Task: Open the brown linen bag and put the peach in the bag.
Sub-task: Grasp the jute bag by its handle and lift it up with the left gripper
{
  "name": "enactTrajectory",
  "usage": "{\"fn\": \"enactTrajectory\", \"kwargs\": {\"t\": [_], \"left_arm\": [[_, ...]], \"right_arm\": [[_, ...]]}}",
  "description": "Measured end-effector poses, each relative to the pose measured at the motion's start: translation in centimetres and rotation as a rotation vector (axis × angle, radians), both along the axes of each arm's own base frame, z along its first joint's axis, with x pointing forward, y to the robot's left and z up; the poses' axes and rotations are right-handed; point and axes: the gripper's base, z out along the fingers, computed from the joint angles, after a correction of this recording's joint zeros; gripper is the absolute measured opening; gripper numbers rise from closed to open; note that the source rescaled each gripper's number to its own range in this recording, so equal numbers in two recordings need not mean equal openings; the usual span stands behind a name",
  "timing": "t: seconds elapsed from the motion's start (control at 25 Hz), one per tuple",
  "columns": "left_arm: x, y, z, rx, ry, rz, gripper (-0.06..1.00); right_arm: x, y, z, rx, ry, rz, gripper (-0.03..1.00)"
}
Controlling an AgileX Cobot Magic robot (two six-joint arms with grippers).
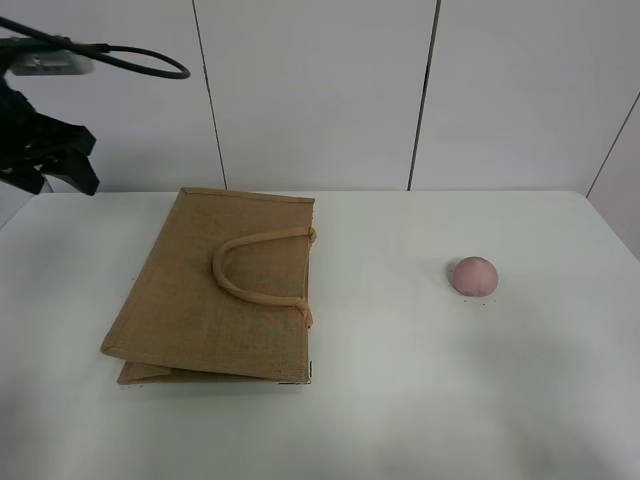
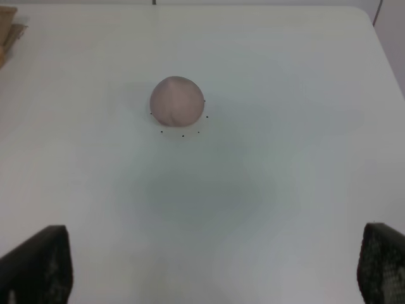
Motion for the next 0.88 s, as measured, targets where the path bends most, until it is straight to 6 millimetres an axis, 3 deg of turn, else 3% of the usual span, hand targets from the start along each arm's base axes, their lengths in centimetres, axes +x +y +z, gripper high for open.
{"fn": "enactTrajectory", "kwargs": {"t": [0.12,0.32,0.44,0.76,0.88], "left_arm": [[4.2,-0.1,-2.3,-0.010,0.062,0.028,0.97],[8.5,-0.4,-5.6,-0.032,0.166,0.094,0.97],[9.8,-1.8,-7.3,-0.041,0.210,0.112,0.97],[10.5,-8.9,-10.4,-0.049,0.234,0.037,0.97],[10.8,-10.1,-11.2,-0.055,0.236,0.041,0.97]], "right_arm": [[0.0,0.0,0.0,0.000,0.000,0.000,1.00],[0.0,0.0,0.0,0.000,0.000,0.000,1.00],[0.0,0.0,0.0,0.000,0.000,0.000,1.00],[0.0,0.0,0.0,0.000,0.000,0.000,1.00],[0.0,0.0,0.0,0.000,0.000,0.000,1.00]]}}
